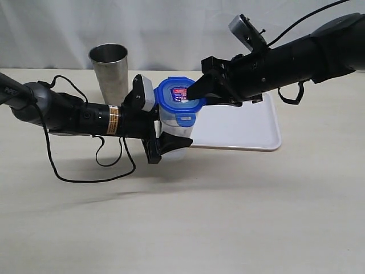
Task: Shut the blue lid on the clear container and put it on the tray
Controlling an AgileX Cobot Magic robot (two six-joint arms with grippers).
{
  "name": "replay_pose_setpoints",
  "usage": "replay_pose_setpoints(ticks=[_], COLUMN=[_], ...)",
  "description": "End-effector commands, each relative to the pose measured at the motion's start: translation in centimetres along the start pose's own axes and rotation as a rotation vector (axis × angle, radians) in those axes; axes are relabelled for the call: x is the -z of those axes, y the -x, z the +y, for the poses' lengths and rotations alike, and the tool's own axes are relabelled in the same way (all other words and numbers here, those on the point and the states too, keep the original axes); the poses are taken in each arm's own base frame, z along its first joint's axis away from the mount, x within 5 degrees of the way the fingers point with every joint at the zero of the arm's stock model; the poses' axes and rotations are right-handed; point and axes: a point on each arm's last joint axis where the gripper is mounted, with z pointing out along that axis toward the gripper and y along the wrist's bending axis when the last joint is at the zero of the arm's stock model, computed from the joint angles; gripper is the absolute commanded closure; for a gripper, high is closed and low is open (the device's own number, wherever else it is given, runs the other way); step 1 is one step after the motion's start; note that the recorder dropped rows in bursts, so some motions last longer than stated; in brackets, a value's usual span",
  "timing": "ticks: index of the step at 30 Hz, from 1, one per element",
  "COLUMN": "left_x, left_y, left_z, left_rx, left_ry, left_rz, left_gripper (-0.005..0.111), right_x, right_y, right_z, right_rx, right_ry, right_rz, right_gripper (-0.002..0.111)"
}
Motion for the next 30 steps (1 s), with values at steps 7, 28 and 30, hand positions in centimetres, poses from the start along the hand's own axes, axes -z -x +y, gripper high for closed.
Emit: replay_pose_setpoints(ticks=[7,28,30], left_x=[-0.6,-0.5,-0.5], left_y=[1.8,2.3,2.3], left_z=[-0.6,-0.7,-0.7], left_rx=[0.019,0.048,0.048], left_ry=[-0.034,-0.050,-0.050], left_rz=[-0.086,-0.139,-0.139], left_gripper=[0.107,0.107,0.107], right_x=[-0.8,9.2,8.9], right_y=[-0.3,0.8,-0.3], right_z=[1.7,10.7,11.4], right_rx=[0.212,0.891,1.011], right_ry=[-0.020,-0.126,-0.095], right_rz=[0.123,-0.130,-0.029], right_gripper=[0.063,0.047,0.052])
